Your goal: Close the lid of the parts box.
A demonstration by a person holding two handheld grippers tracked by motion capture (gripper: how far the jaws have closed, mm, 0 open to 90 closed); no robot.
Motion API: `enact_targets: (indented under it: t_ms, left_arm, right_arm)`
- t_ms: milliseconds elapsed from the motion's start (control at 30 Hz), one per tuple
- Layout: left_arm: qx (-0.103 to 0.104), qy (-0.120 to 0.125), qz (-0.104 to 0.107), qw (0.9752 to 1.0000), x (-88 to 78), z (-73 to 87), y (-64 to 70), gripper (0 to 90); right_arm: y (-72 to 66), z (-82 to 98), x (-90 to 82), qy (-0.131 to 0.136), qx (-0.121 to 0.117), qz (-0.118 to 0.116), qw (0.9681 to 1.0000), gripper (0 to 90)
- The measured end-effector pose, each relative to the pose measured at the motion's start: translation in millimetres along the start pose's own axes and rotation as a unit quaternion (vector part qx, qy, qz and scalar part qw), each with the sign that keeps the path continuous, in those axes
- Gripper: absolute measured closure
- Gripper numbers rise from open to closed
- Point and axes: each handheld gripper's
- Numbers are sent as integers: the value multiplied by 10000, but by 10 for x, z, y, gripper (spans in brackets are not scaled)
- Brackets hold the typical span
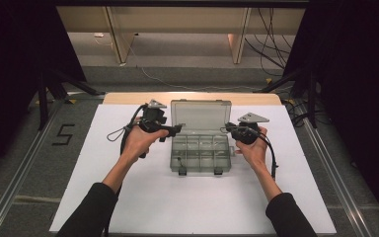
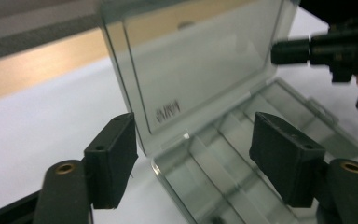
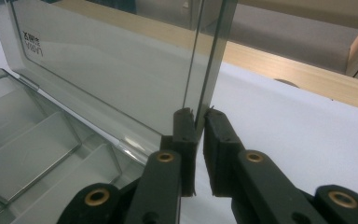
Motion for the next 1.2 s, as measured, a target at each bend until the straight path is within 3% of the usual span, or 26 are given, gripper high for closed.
enact_targets:
  t_ms: [67, 133, 200, 333, 433, 833, 1200]
  left_arm:
    - [-44, 113, -15, 9999, -38, -78, -12, 374]
    - [11, 163, -127, 9998, -60, -133, -19, 492]
    - [-61, 299, -199, 9993, -59, -177, -14, 581]
    - [-71, 416, -219, 9989, -70, -276, -50, 787]
    - [-85, 468, -268, 9985, -68, -354, -82, 883]
    - [-240, 475, -328, 9980, 16, -627, -186, 898]
    - [-377, 319, -473, 9977, 236, -708, -254, 897]
  right_arm:
    - [-2, 2, -1, 3, 1, -6, 10000, 839]
    - [-3, 3, 1, -3, 19, -18, 10000, 838]
    - [-1, 4, 2, 19, -8, 10, 10000, 838]
    - [-3, 5, 0, 15, -9, 11, 10000, 838]
    - [-3, 6, 2, 17, -11, 12, 10000, 838]
    - [-6, 12, 6, 34, -9, 13, 10000, 837]
    - [-6, 20, 8, 37, -31, 3, 10000, 837]
Point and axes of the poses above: each handheld gripper's, and its own axes: x roughly forward along the jaws, z roughly out of its underside, y roughly to its right, and after that the axes turned 15 degrees about -y, right-handed
